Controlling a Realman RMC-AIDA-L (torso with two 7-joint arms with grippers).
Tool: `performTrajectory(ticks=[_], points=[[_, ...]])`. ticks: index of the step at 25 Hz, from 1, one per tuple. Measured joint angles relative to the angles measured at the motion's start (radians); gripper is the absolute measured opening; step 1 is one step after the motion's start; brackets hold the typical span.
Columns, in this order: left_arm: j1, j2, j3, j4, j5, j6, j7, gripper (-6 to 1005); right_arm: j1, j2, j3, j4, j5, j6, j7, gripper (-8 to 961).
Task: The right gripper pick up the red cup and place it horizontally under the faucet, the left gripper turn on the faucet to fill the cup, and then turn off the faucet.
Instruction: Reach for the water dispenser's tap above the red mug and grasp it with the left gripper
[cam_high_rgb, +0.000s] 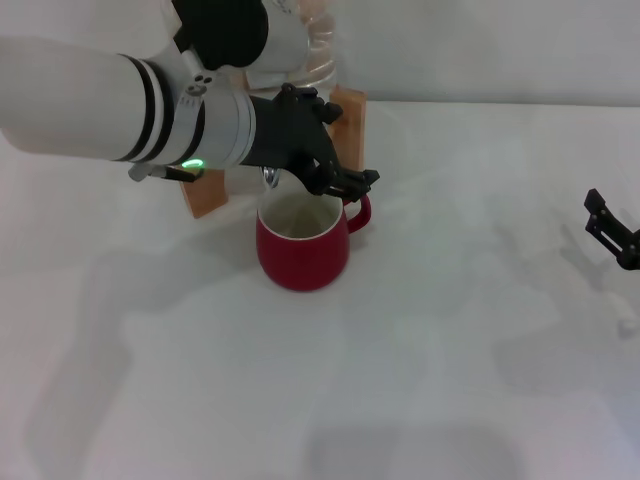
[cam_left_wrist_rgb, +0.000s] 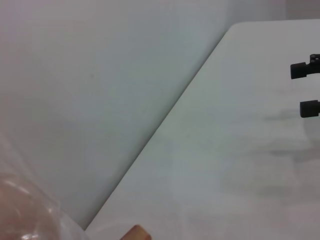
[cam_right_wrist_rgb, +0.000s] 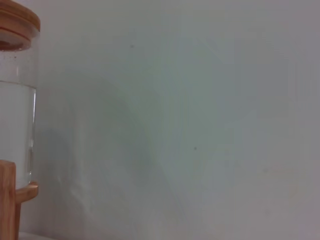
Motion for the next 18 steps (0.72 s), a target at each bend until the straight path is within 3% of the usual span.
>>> performTrajectory(ticks=[18], points=[[0.019,0.001,0.001,0.037,0.000,-0.023,-0.014,885,0.000,0.000,0.002,-0.003,-0.001,0.000,0.000,864]])
